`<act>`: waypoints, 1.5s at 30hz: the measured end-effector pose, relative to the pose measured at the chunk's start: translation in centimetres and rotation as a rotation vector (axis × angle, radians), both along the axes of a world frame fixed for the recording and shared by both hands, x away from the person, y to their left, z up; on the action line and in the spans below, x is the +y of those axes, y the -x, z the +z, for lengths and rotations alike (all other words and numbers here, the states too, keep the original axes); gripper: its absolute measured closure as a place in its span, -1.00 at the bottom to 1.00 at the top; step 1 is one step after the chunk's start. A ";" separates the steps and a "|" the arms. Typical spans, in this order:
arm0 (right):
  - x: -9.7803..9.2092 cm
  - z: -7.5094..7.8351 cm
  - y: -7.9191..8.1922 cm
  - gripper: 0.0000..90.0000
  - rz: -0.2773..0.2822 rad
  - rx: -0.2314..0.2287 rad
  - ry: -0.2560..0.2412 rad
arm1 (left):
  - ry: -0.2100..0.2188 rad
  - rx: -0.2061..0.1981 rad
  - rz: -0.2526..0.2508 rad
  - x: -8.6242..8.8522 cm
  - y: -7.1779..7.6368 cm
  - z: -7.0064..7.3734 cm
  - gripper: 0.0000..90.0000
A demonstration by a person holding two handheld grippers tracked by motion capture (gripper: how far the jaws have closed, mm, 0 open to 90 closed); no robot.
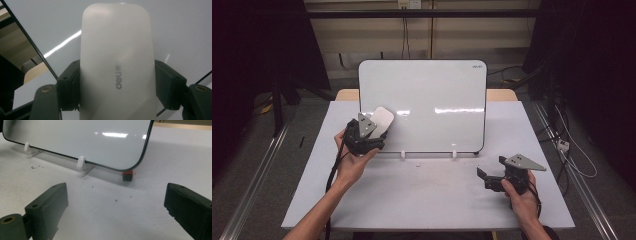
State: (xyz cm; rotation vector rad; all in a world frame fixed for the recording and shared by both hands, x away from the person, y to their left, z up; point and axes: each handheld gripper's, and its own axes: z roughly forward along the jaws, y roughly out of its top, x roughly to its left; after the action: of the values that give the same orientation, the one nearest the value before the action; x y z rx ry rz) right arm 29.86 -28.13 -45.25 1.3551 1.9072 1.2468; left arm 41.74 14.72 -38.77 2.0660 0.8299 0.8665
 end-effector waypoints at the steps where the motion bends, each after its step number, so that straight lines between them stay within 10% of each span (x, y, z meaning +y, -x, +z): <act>1: 0.0 0.0 0.0 -0.87 0.000 -0.001 0.001 | -0.007 -0.001 0.002 0.0 -0.1 -0.2 -0.31; 20: -0.2 0.0 0.2 -0.87 0.002 -0.003 0.009 | -0.084 -0.022 0.008 -1.2 -0.7 -1.7 -0.33; 35: -0.2 0.1 0.4 -0.88 0.007 -0.008 0.015 | 0.032 0.039 -0.010 -0.6 -0.2 -0.7 -0.76; 45: -0.1 0.1 0.4 -0.88 0.002 -0.005 0.013 | 0.195 0.131 -0.014 0.7 0.7 0.4 -0.88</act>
State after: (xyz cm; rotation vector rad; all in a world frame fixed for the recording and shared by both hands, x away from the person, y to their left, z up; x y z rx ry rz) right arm 29.45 -28.25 -45.14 1.3421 1.9103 1.2364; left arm 41.09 15.40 -38.42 1.9693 0.9305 0.6209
